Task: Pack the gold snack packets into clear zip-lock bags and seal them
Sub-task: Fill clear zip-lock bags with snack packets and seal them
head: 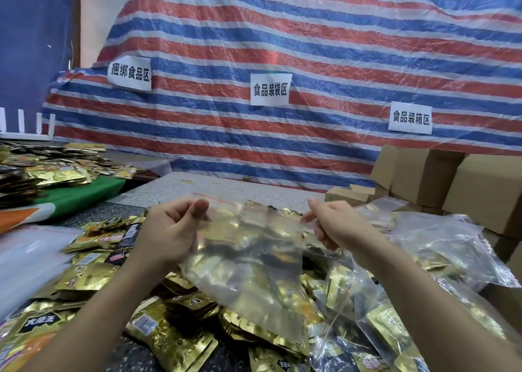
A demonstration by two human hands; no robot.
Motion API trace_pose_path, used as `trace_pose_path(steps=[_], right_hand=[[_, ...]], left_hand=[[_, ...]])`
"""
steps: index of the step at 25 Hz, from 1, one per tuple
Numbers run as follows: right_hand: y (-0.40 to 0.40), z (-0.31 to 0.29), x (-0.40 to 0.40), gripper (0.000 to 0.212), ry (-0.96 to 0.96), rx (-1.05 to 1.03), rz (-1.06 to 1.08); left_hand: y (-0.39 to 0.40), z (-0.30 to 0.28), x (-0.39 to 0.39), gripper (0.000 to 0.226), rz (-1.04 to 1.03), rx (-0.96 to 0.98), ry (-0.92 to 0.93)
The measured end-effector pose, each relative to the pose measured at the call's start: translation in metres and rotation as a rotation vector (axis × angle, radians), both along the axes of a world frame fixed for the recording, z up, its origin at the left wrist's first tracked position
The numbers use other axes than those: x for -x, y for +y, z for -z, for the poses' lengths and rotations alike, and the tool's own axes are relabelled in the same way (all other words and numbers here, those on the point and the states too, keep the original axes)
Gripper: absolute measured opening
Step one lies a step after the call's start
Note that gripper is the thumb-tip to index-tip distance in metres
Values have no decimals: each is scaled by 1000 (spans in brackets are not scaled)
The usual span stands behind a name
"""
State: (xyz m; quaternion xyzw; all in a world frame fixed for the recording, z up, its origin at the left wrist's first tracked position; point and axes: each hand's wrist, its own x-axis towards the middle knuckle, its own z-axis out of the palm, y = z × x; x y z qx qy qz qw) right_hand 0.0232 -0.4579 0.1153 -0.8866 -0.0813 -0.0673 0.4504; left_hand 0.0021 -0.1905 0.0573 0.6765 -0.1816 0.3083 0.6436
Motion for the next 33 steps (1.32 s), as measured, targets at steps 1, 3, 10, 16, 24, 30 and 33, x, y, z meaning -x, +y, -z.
trace_pose_path(steps=[1,3,10,16,24,30,33], right_hand=[[-1,10,-8,42,36,14,28],[-2,30,-23,32,97,168,47],[23,67,-41,22,241,1110,-84],[43,71,-30,25,346,1301,-85],[40,72,-29,25,355,1271,-103],[16,67,-46,12,185,753,102],[13,75,-45,12,249,708,76]], left_hand=[[5,4,-2,56,-44,-14,-8],[8,12,-6,39,-126,-100,-33],[-4,31,-3,35,-49,-204,-16],[-6,33,-3,24,-5,-122,5],[-5,30,-7,22,25,-22,41],[-4,29,-7,24,59,18,63],[-4,30,-7,24,61,23,75]])
